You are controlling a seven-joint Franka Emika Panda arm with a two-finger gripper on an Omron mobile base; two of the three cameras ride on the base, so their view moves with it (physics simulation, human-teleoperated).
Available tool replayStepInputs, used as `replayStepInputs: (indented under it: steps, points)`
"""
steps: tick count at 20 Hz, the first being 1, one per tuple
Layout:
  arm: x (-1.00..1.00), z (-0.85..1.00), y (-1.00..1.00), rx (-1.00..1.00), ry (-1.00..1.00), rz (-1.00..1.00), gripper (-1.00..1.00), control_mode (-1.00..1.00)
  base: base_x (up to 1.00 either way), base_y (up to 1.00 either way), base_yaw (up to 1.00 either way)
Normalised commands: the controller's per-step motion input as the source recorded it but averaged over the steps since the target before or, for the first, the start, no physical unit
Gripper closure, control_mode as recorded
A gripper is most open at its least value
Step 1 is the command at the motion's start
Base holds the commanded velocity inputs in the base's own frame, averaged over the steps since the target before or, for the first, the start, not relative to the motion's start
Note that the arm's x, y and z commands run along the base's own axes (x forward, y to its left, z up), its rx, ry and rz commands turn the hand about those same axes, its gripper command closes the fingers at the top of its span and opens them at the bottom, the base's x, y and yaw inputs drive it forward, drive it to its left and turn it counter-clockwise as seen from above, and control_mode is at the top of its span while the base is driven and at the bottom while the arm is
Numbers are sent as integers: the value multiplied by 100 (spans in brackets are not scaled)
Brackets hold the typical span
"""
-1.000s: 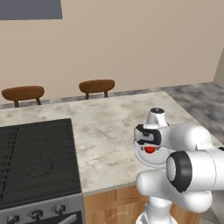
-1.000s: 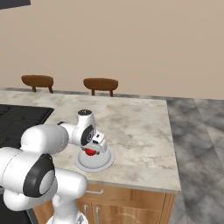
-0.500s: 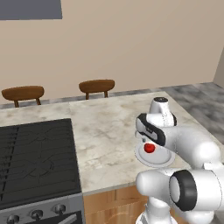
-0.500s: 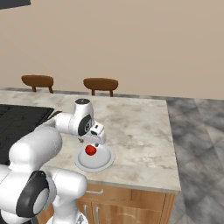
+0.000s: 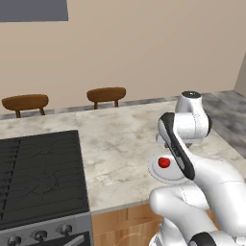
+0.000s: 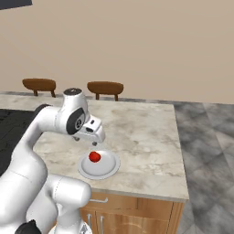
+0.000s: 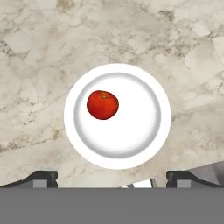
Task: Pick tomato from the fridge and place it on the plate on the counter.
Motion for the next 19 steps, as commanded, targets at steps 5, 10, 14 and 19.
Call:
replayStepInputs:
  steps: [5, 10, 14, 19]
  points:
    - [-76, 95, 17, -7, -15, 2, -100, -100, 0, 0, 0]
    - [-65, 81, 22, -2, -1, 11, -100, -100, 0, 0, 0]
    - [-57, 56, 6, 0, 0, 14, -100, -100, 0, 0, 0]
    - [-62, 30, 0, 0, 0, 9, -100, -100, 0, 0, 0]
